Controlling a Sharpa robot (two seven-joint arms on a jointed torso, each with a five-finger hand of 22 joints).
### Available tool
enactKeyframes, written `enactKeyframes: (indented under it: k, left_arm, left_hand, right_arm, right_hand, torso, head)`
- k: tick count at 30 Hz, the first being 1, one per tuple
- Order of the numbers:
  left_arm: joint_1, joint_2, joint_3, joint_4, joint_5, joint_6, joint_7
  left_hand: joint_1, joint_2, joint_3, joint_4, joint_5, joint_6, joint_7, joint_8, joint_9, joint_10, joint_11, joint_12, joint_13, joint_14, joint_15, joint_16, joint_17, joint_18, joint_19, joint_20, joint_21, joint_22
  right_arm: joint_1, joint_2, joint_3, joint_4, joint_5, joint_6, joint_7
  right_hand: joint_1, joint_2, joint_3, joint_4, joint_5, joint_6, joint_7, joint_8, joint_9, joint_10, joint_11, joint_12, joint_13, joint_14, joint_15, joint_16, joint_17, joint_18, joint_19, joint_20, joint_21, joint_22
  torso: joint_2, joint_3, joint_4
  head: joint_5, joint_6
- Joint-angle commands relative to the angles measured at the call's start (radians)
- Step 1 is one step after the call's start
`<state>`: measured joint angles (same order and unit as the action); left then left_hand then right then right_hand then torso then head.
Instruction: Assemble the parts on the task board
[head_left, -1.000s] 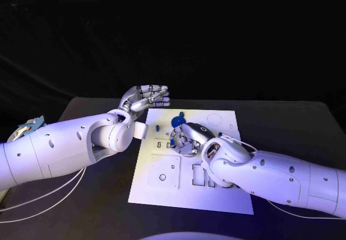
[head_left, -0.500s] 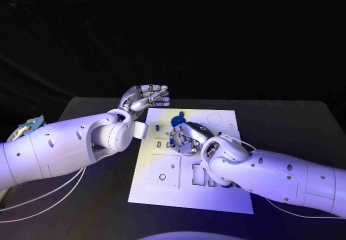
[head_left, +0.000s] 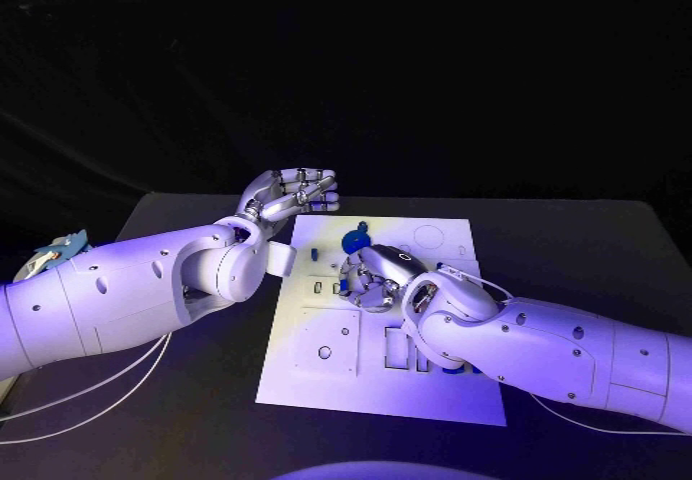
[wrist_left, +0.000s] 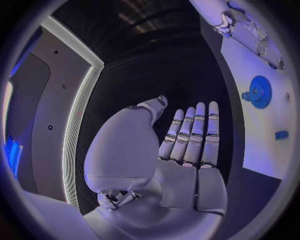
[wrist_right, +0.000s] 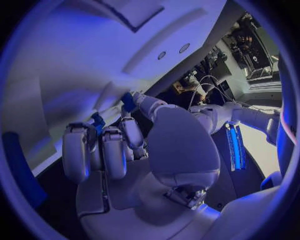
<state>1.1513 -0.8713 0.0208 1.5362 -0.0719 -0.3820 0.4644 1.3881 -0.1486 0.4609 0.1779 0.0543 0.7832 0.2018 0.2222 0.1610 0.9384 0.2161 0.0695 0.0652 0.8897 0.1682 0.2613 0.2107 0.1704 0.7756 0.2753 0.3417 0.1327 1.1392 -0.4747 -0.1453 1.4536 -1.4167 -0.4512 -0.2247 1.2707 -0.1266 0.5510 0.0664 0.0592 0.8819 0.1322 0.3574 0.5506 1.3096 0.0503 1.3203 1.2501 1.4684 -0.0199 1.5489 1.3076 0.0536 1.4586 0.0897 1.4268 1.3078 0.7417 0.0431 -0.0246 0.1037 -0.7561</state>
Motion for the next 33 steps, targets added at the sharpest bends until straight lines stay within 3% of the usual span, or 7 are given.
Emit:
enactKeyframes:
  k: [1,20,33]
  left_arm:
    - [0.001,0.001,0.001,0.002,0.002,0.017,0.004]
    - [0.001,0.0,0.001,0.002,0.002,0.017,0.002]
    - [0.001,-0.001,0.001,0.003,0.002,0.017,0.002]
  left_hand:
    - [-0.01,0.0,0.002,-0.002,-0.001,0.003,0.07,-0.004,-0.001,0.001,0.0,-0.003,0.001,-0.005,0.004,-0.006,0.001,0.011,-0.001,0.004,0.005,-0.001]
    - [-0.01,0.0,0.002,-0.002,-0.001,0.003,0.07,-0.004,-0.001,0.001,0.0,-0.003,0.001,-0.005,0.004,-0.006,0.001,0.011,-0.001,0.004,0.005,-0.001]
    - [-0.01,0.0,0.002,-0.002,-0.001,0.003,0.07,-0.004,-0.001,0.001,0.0,-0.003,0.001,-0.005,0.004,-0.006,0.001,0.011,-0.001,0.004,0.005,-0.001]
  right_arm:
    - [-0.001,0.001,0.0,0.0,-0.018,0.039,-0.007]
    - [-0.001,-0.004,0.0,-0.001,-0.032,0.034,-0.019]
    - [-0.001,-0.005,0.0,-0.001,-0.041,0.06,-0.034]
  right_hand:
    - [0.0,-0.009,0.002,-0.007,-0.003,0.006,0.0,-0.001,0.018,-0.008,0.002,-0.006,-0.001,0.09,0.005,0.004,0.211,-0.011,-0.001,0.003,-0.003,0.139]
    - [0.0,-0.015,0.0,-0.01,-0.003,0.005,0.001,-0.002,0.016,-0.011,0.003,-0.008,-0.003,0.09,0.005,0.003,0.208,-0.01,-0.002,0.003,-0.005,0.138]
    - [-0.001,-0.019,-0.002,-0.011,-0.003,0.004,0.002,-0.002,0.014,-0.012,0.004,-0.009,-0.004,0.089,0.006,0.003,0.208,-0.01,-0.002,0.004,-0.005,0.138]
  torso:
    - [0.0,0.0005,0.0008]
    - [0.0,0.0004,0.0007]
    - [0.0,0.0001,0.0003]
  head:
    - [-0.001,-0.002]
    - [-0.001,-0.002]
    - [-0.002,-0.004]
